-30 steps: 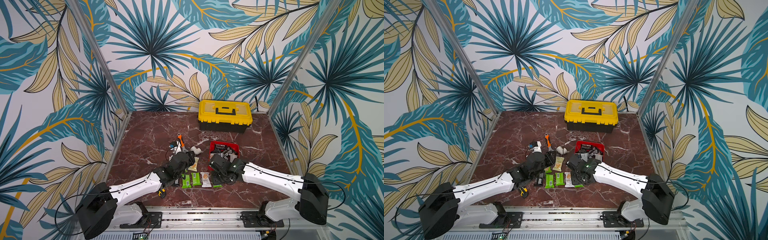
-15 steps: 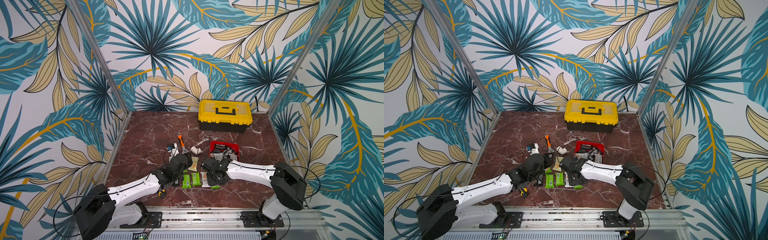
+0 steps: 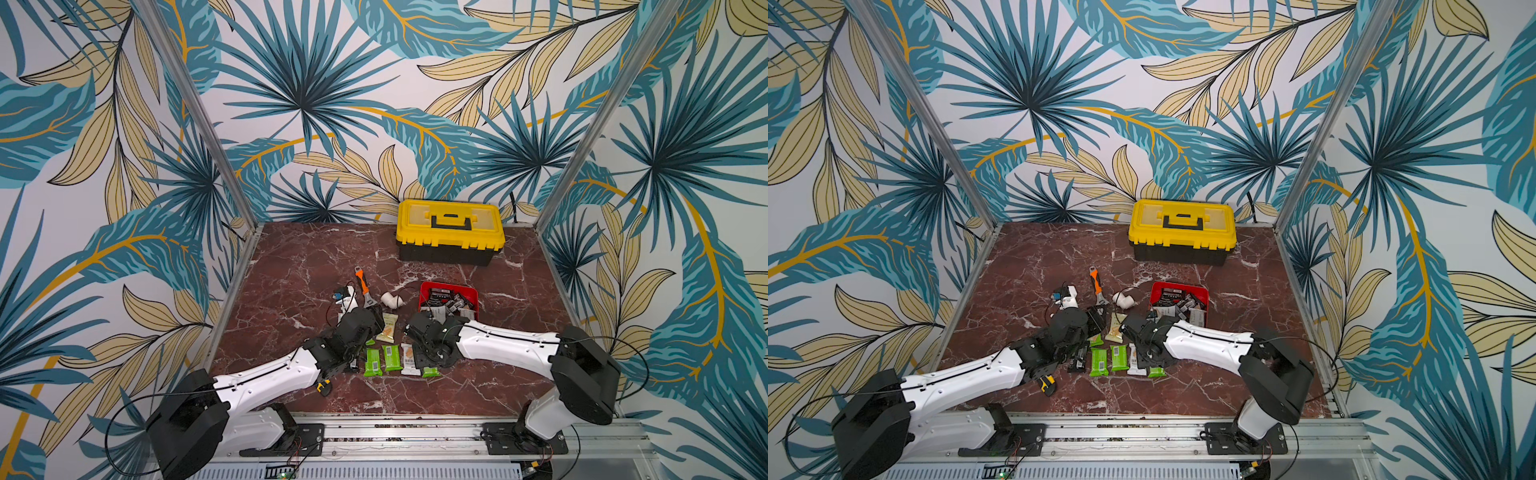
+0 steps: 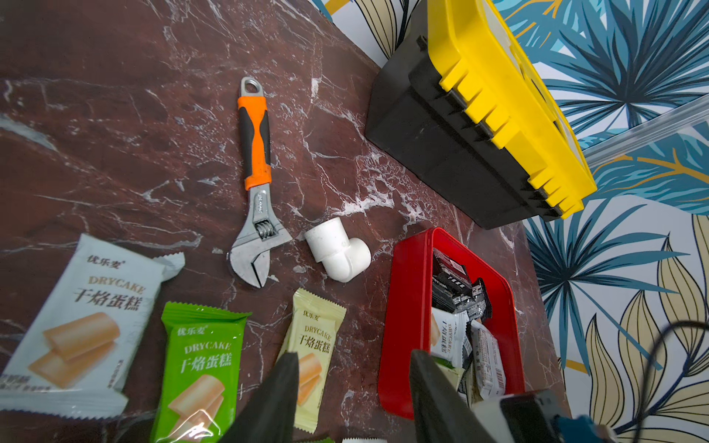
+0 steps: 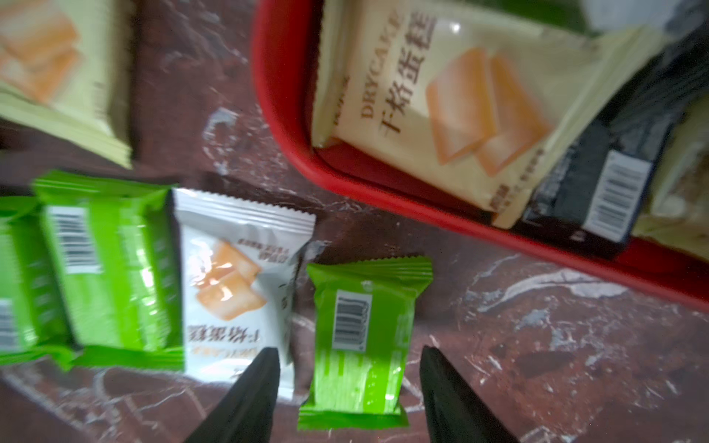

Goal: Take the cookies out of the storage box
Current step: Place the cookie at the center of the board, then pick up the cookie from the storage box.

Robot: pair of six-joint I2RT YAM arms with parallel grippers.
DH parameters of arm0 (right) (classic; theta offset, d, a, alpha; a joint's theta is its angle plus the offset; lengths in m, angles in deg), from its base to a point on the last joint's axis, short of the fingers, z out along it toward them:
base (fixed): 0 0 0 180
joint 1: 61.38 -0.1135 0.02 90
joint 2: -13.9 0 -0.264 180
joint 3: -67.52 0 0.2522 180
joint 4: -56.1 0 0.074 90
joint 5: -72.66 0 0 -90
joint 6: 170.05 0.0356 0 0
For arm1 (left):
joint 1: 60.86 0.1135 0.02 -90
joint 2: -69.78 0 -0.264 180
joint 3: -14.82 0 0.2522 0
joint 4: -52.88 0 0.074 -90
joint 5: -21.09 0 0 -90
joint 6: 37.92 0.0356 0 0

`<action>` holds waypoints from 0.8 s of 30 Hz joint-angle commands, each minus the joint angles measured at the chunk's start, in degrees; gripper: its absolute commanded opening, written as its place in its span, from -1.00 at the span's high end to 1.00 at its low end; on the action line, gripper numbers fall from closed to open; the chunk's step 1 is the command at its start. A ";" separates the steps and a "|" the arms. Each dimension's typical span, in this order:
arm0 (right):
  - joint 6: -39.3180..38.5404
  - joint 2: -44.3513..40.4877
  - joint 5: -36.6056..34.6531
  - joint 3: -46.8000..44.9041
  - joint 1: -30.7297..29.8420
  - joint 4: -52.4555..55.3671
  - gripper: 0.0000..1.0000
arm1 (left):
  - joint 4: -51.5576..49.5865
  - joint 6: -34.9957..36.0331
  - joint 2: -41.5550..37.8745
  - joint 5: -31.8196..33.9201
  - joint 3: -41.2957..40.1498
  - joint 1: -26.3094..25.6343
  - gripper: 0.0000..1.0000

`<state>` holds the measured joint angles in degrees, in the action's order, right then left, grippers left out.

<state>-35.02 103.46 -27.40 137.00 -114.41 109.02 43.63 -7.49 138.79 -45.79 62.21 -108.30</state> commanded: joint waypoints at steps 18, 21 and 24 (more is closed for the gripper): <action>-6.80 -26.99 3.71 -2.49 27.27 9.31 -0.26 | -12.56 55.82 18.67 -32.83 27.18 -0.64 -0.15; -6.94 -28.16 4.32 -3.06 28.57 9.53 -0.25 | -22.41 70.43 23.22 -38.93 34.23 -0.63 -0.22; -6.79 -29.33 4.45 -3.32 29.12 9.93 -0.25 | -33.84 81.50 29.12 -38.81 43.23 -0.42 -0.24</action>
<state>-40.68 75.66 -23.93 135.06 -85.78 117.02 24.42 55.99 164.12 -80.20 98.03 -108.83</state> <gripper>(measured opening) 0.625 0.620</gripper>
